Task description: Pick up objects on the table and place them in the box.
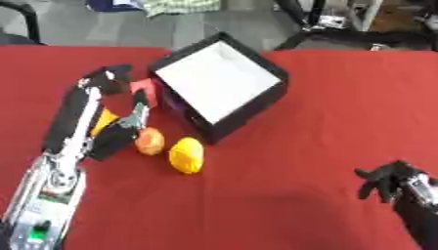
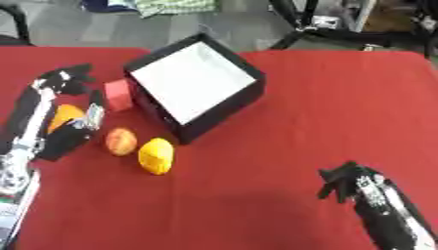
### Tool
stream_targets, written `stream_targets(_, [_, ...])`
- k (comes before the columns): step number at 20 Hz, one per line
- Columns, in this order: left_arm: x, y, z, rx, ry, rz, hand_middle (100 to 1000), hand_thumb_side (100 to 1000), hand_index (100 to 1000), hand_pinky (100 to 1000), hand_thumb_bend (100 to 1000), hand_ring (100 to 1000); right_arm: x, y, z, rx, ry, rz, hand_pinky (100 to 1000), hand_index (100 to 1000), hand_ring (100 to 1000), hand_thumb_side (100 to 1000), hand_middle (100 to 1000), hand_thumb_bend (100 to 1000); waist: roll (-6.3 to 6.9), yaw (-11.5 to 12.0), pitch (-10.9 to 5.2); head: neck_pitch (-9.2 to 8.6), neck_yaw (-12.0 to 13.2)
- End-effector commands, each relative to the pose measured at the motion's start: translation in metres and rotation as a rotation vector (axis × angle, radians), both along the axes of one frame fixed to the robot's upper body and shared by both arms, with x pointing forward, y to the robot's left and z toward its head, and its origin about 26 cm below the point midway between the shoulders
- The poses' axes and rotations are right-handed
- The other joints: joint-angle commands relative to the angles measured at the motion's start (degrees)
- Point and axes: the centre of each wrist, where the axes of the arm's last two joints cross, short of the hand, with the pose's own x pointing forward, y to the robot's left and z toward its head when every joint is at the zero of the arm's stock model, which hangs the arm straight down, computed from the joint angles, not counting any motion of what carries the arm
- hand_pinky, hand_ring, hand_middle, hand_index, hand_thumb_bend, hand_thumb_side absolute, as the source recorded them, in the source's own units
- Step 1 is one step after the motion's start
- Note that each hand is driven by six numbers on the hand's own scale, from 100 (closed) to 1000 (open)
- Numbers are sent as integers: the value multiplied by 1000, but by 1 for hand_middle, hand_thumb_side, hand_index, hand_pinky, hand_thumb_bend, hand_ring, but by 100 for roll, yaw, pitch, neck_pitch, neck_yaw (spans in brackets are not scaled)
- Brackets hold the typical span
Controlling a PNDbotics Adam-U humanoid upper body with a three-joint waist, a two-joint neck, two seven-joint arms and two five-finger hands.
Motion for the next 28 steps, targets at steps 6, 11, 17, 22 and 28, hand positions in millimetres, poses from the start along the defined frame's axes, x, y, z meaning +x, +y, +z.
stream_targets(6, [-2, 0, 7, -2, -23, -5, 672, 669, 873, 705, 100, 655, 0, 0, 8, -6, -30, 10, 899, 555, 461, 778, 255, 100, 41, -8, -160, -10, -34])
stream_targets(11, [-2, 1, 7, -1, -24, 1, 673, 667, 874, 706, 100, 657, 1, 1, 9, -3, -36, 15, 898, 555, 462, 748, 255, 100, 40, 3, -147, -10, -21])
stream_targets(17, [-1, 5, 10, 25, -29, 22, 684, 645, 878, 714, 100, 670, 2, 1, 10, -4, -61, 24, 899, 561, 468, 525, 262, 100, 39, -7, -146, -10, -49])
stream_targets(22, [-2, 45, 25, 289, -42, 106, 738, 522, 913, 778, 100, 717, 2, 0, 11, -28, -106, 73, 901, 572, 475, 519, 271, 100, 73, -48, -178, -10, -56])
stream_targets(28, [-7, 88, 48, 708, 250, 216, 796, 518, 953, 843, 100, 767, 1, -3, 10, -31, -90, 61, 901, 572, 475, 544, 270, 100, 119, -119, -218, -10, -80])
